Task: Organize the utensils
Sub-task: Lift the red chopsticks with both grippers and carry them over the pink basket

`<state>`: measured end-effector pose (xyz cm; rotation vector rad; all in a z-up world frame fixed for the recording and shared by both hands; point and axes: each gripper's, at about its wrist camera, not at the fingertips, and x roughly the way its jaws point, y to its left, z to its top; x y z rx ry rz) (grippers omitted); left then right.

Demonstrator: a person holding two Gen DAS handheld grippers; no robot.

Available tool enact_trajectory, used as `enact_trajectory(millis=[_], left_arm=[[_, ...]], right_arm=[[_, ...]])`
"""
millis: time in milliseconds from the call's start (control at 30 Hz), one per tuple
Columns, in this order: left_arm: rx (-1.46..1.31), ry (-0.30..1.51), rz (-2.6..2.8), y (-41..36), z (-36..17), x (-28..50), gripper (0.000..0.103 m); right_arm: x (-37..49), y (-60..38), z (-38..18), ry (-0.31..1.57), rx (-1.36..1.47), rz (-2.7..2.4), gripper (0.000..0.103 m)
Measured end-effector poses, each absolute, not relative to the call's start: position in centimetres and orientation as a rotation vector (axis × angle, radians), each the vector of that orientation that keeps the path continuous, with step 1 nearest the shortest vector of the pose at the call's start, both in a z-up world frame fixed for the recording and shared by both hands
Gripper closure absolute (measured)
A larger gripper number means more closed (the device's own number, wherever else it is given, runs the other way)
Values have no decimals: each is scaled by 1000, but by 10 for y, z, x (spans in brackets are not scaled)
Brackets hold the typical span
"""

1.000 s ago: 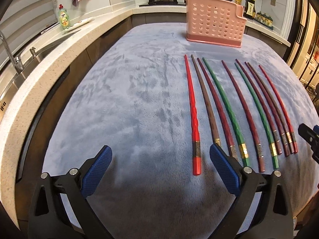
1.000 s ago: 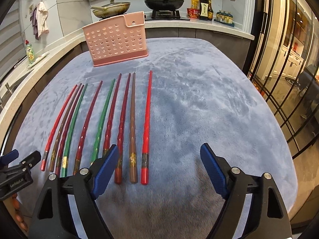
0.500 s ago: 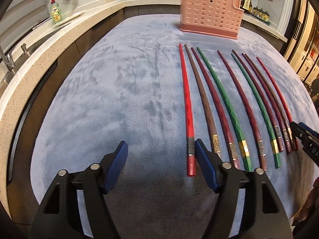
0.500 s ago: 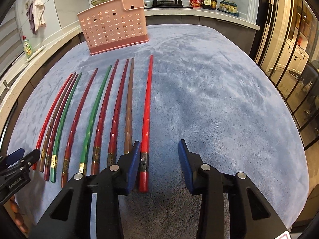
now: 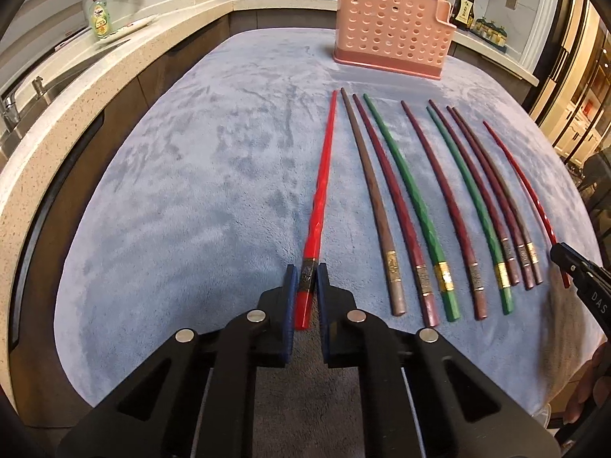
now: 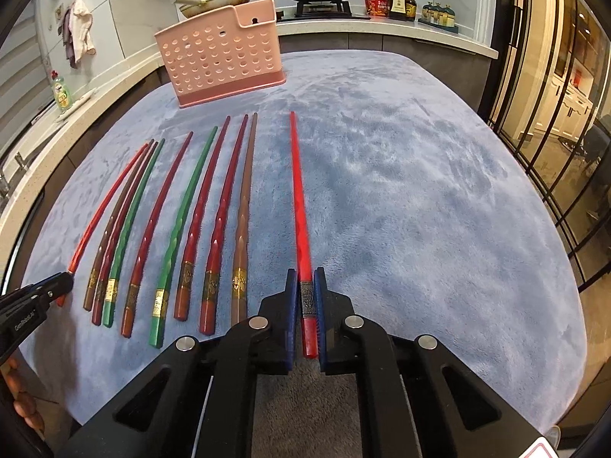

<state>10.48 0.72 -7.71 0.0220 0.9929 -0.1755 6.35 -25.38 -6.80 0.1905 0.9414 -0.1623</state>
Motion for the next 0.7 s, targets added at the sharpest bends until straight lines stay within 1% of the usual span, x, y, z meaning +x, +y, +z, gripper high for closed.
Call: enact_trajectory(millis=[200, 433, 700], left_arm=[[7, 941, -176, 13, -51, 95, 94], [-28, 844, -184, 21, 1, 89, 96], [-42, 759, -184, 25, 51, 108, 96]], right_arm=[[49, -263, -37, 877, 211, -158, 96], [44, -271, 18, 759, 211, -149, 96], [60, -288, 72, 644, 229, -148, 96]])
